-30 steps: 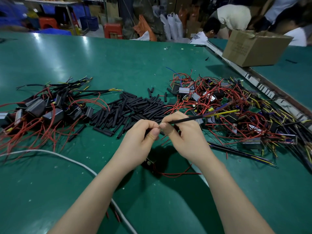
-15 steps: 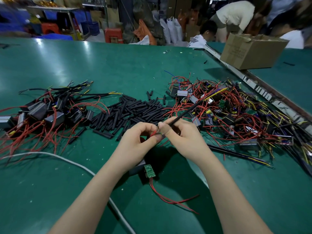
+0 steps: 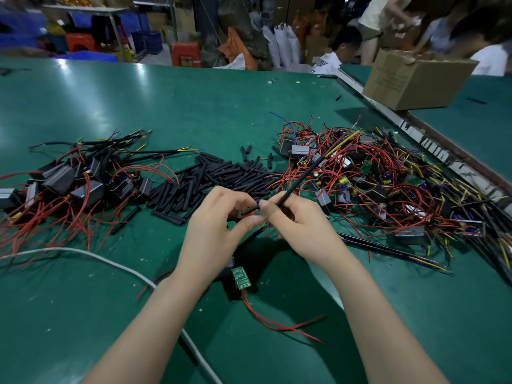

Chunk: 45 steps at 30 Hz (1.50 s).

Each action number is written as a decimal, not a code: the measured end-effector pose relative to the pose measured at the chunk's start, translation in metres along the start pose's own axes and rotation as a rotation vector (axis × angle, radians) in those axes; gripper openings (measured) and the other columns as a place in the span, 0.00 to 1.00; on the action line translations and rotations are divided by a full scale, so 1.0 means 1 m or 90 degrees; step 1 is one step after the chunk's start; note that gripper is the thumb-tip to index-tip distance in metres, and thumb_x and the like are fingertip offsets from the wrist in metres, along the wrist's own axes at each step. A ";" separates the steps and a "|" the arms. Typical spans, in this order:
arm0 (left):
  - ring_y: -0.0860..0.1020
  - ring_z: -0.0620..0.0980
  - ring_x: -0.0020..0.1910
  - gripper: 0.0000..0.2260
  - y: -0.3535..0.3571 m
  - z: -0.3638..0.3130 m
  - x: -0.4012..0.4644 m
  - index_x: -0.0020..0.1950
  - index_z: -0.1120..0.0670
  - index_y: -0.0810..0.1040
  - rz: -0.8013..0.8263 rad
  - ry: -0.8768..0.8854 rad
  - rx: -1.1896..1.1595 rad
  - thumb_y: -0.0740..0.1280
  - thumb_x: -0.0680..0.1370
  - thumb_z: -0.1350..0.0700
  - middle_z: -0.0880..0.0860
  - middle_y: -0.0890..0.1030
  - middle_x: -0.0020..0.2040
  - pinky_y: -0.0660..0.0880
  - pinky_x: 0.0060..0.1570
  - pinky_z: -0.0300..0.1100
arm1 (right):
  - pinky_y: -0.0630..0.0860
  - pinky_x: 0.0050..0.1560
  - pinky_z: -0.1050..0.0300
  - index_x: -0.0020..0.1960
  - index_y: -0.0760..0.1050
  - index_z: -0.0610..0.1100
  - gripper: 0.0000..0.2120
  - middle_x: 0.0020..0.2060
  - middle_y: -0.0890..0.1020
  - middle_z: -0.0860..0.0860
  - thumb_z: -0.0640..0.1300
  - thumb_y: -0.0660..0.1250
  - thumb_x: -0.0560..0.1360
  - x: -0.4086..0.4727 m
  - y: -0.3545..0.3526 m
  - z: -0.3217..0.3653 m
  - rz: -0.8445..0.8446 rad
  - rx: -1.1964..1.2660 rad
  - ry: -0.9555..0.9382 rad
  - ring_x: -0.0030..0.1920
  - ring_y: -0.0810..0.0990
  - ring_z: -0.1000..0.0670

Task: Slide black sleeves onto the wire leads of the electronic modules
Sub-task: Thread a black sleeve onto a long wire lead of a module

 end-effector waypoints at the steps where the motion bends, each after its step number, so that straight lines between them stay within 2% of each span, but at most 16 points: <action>1: 0.73 0.37 0.42 0.07 0.000 -0.001 0.000 0.46 0.57 0.80 -0.006 0.014 0.008 0.74 0.71 0.58 0.48 0.75 0.43 0.69 0.45 0.28 | 0.73 0.38 0.51 0.38 0.76 0.51 0.11 0.29 0.74 0.53 0.52 0.63 0.79 0.000 0.000 0.000 0.002 -0.001 0.003 0.32 0.71 0.55; 3: 0.73 0.38 0.41 0.06 -0.001 -0.002 0.000 0.45 0.58 0.81 -0.010 0.025 0.018 0.73 0.71 0.57 0.49 0.76 0.43 0.71 0.44 0.31 | 0.70 0.36 0.54 0.38 0.75 0.53 0.12 0.29 0.73 0.55 0.52 0.63 0.79 0.000 -0.001 0.000 0.000 -0.012 -0.004 0.31 0.70 0.56; 5: 0.73 0.39 0.41 0.05 -0.002 -0.003 0.000 0.44 0.58 0.81 -0.004 0.022 0.006 0.74 0.71 0.58 0.50 0.76 0.42 0.71 0.43 0.30 | 0.67 0.34 0.63 0.37 0.74 0.55 0.12 0.29 0.73 0.57 0.52 0.63 0.79 0.000 -0.002 0.002 -0.004 -0.034 -0.023 0.30 0.70 0.59; 7: 0.75 0.41 0.40 0.04 -0.003 -0.003 0.002 0.43 0.57 0.81 0.004 -0.004 -0.033 0.74 0.71 0.58 0.49 0.77 0.41 0.70 0.43 0.29 | 0.68 0.38 0.67 0.38 0.73 0.55 0.11 0.33 0.75 0.58 0.49 0.62 0.79 0.000 -0.002 0.004 -0.012 -0.060 -0.067 0.36 0.73 0.59; 9: 0.76 0.42 0.40 0.03 -0.003 -0.001 0.002 0.41 0.54 0.81 0.014 -0.084 -0.107 0.74 0.71 0.57 0.47 0.79 0.40 0.71 0.44 0.30 | 0.70 0.44 0.65 0.41 0.75 0.50 0.09 0.38 0.77 0.56 0.46 0.63 0.79 0.000 -0.002 0.006 -0.029 -0.070 -0.121 0.41 0.75 0.57; 12: 0.77 0.41 0.39 0.04 0.000 0.002 0.002 0.41 0.52 0.81 0.054 -0.241 -0.275 0.74 0.69 0.55 0.46 0.81 0.37 0.73 0.43 0.32 | 0.69 0.46 0.66 0.44 0.78 0.40 0.07 0.39 0.78 0.54 0.41 0.64 0.79 0.000 -0.002 0.007 -0.054 -0.071 -0.179 0.42 0.75 0.55; 16: 0.77 0.38 0.37 0.07 0.004 0.001 0.000 0.42 0.54 0.80 0.073 -0.321 -0.449 0.71 0.66 0.54 0.43 0.81 0.35 0.72 0.41 0.29 | 0.71 0.45 0.61 0.45 0.76 0.38 0.08 0.40 0.77 0.51 0.42 0.63 0.79 -0.001 -0.001 0.008 -0.077 -0.062 -0.227 0.42 0.75 0.53; 20: 0.77 0.37 0.37 0.05 0.002 0.002 0.000 0.41 0.52 0.81 0.054 -0.296 -0.381 0.72 0.67 0.53 0.44 0.82 0.36 0.72 0.42 0.29 | 0.69 0.45 0.62 0.44 0.77 0.39 0.09 0.40 0.77 0.52 0.43 0.63 0.78 0.000 0.000 0.006 -0.086 -0.082 -0.230 0.41 0.74 0.53; 25: 0.78 0.44 0.41 0.02 -0.005 0.000 0.001 0.41 0.49 0.81 0.006 -0.055 -0.052 0.73 0.73 0.56 0.46 0.80 0.40 0.73 0.47 0.39 | 0.69 0.45 0.64 0.45 0.77 0.40 0.08 0.40 0.77 0.53 0.44 0.63 0.78 0.000 0.001 0.002 -0.080 -0.120 -0.206 0.42 0.74 0.55; 27: 0.78 0.42 0.41 0.02 -0.005 0.001 0.002 0.41 0.49 0.81 0.008 -0.070 -0.089 0.73 0.73 0.55 0.45 0.80 0.40 0.72 0.46 0.36 | 0.69 0.45 0.63 0.45 0.76 0.39 0.09 0.40 0.77 0.52 0.43 0.63 0.79 0.001 0.001 0.002 -0.076 -0.120 -0.218 0.42 0.74 0.54; 32: 0.77 0.39 0.39 0.06 0.001 0.004 0.000 0.38 0.50 0.82 0.080 -0.328 -0.426 0.72 0.67 0.49 0.46 0.82 0.37 0.72 0.43 0.29 | 0.69 0.44 0.62 0.44 0.76 0.37 0.08 0.39 0.76 0.49 0.40 0.62 0.79 0.001 0.000 0.007 -0.078 -0.081 -0.277 0.42 0.73 0.52; 35: 0.75 0.38 0.38 0.07 0.003 0.006 0.000 0.36 0.50 0.82 0.125 -0.372 -0.520 0.71 0.65 0.48 0.45 0.80 0.36 0.70 0.40 0.28 | 0.71 0.45 0.60 0.44 0.76 0.35 0.08 0.39 0.76 0.49 0.38 0.63 0.79 0.000 0.000 0.009 -0.078 -0.053 -0.302 0.42 0.74 0.52; 39: 0.75 0.42 0.42 0.07 0.006 0.008 -0.001 0.35 0.50 0.83 0.132 -0.424 -0.544 0.71 0.63 0.47 0.46 0.80 0.37 0.68 0.47 0.36 | 0.72 0.46 0.57 0.45 0.77 0.35 0.07 0.41 0.77 0.47 0.37 0.63 0.78 -0.002 0.001 0.009 -0.079 -0.048 -0.315 0.43 0.75 0.50; 41: 0.77 0.40 0.42 0.07 0.006 0.007 -0.001 0.37 0.51 0.83 0.111 -0.412 -0.526 0.71 0.65 0.48 0.45 0.82 0.38 0.71 0.47 0.33 | 0.72 0.46 0.59 0.45 0.77 0.35 0.07 0.41 0.77 0.48 0.38 0.63 0.78 -0.002 0.000 0.007 -0.088 -0.054 -0.297 0.43 0.75 0.51; 43: 0.78 0.37 0.41 0.06 0.005 0.004 0.001 0.41 0.51 0.82 0.077 -0.363 -0.460 0.68 0.71 0.50 0.44 0.83 0.39 0.72 0.45 0.28 | 0.71 0.46 0.63 0.45 0.77 0.39 0.08 0.41 0.77 0.52 0.42 0.63 0.79 -0.001 0.000 0.006 -0.094 -0.057 -0.243 0.43 0.75 0.55; 45: 0.77 0.37 0.43 0.03 -0.001 0.002 0.002 0.45 0.50 0.79 -0.009 -0.284 -0.310 0.68 0.76 0.52 0.45 0.81 0.42 0.71 0.47 0.30 | 0.69 0.45 0.65 0.45 0.77 0.44 0.08 0.39 0.77 0.57 0.46 0.62 0.79 -0.001 0.000 0.004 -0.108 -0.041 -0.181 0.41 0.75 0.58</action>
Point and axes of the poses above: each hand's wrist, its own x-axis towards the middle knuckle, its own y-axis out of the palm, z = x × y, the point moved 3 cm from there along x, towards the middle knuckle
